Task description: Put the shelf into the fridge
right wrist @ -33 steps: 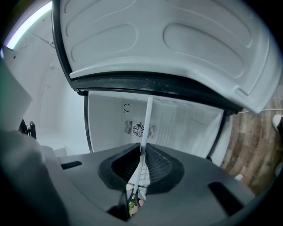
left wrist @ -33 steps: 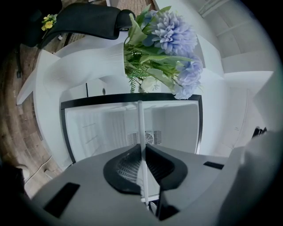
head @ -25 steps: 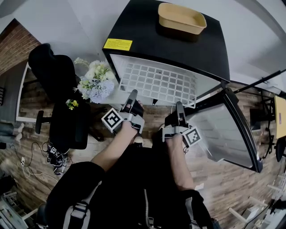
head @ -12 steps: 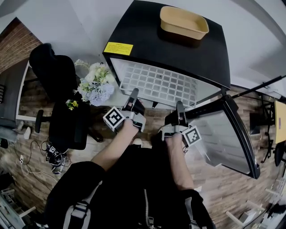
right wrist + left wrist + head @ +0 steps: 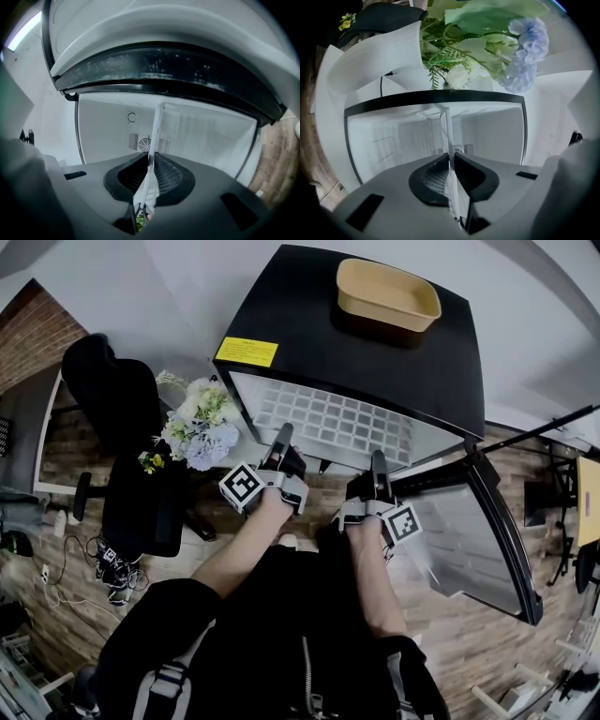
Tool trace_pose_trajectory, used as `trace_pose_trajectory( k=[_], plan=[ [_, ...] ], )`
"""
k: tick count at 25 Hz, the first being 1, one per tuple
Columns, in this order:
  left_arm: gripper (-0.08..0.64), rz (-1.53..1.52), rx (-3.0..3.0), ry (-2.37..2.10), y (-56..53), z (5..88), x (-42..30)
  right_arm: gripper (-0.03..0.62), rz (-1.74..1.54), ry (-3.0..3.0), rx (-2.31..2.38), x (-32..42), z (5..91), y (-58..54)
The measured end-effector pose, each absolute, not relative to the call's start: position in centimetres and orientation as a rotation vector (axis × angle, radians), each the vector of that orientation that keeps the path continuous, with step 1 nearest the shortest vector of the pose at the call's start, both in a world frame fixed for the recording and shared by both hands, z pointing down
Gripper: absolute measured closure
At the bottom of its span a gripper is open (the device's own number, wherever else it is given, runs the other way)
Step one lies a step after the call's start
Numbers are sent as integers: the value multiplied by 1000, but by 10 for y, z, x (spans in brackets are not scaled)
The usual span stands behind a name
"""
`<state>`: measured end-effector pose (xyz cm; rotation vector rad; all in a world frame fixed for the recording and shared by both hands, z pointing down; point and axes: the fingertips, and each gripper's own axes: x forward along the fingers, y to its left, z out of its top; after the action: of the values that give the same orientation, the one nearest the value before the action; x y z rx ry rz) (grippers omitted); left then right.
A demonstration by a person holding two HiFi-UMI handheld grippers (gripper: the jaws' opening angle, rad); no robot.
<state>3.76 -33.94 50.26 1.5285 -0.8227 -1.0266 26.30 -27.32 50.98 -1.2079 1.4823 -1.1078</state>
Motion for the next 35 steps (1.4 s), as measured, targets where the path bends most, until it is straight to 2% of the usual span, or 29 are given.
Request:
trace_pose_trajectory(
  k=[35],
  plan=[
    [514,-1030,1532,-844,-379,506,47,551,-1080,1504,-1294,274,514,-315]
  ],
)
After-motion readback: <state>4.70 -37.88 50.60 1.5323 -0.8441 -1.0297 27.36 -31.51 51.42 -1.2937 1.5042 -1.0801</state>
